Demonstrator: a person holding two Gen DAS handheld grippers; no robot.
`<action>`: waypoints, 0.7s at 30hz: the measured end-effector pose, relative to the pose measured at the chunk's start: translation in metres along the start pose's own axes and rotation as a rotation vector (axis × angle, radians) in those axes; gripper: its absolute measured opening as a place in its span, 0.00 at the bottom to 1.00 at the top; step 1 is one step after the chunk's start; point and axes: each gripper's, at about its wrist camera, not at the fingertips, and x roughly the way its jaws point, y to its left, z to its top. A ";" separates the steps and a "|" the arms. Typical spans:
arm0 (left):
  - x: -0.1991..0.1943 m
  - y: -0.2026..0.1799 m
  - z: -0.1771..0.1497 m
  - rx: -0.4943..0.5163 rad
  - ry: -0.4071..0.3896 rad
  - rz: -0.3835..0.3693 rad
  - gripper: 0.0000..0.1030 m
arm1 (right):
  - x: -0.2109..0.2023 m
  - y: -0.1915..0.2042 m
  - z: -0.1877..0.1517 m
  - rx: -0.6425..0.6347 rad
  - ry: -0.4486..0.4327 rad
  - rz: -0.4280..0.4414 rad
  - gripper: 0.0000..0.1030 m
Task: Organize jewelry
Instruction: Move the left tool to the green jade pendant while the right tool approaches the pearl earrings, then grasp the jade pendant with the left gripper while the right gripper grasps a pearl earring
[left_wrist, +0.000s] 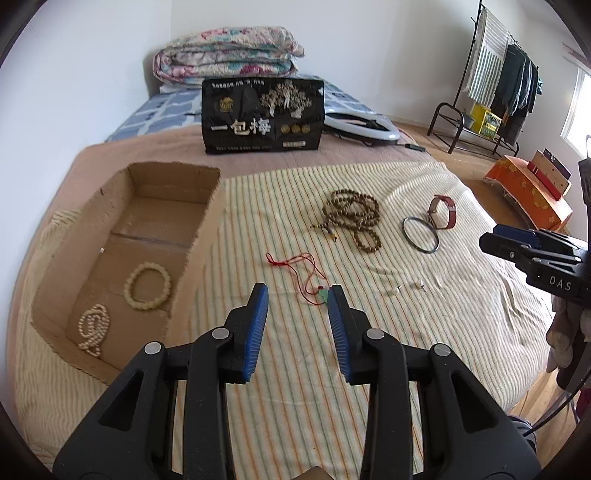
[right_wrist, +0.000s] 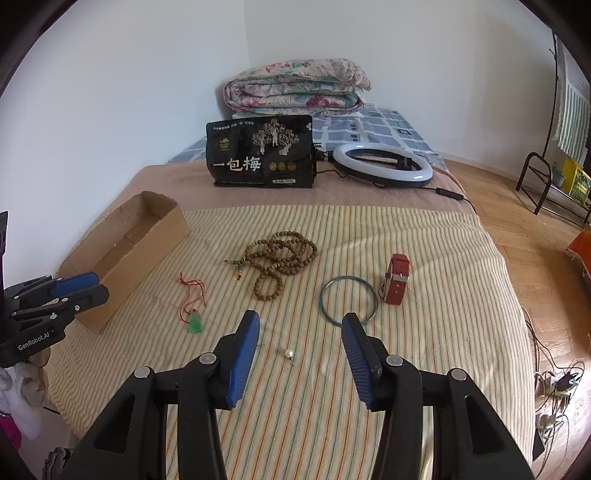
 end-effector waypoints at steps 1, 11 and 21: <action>0.005 -0.002 -0.001 0.000 0.010 -0.003 0.32 | 0.004 -0.002 -0.003 0.004 0.008 0.001 0.47; 0.059 -0.023 -0.007 0.019 0.102 -0.031 0.33 | 0.042 -0.015 -0.023 0.016 0.074 0.011 0.47; 0.098 -0.027 -0.010 0.002 0.167 -0.048 0.33 | 0.078 -0.012 -0.039 0.001 0.139 0.043 0.47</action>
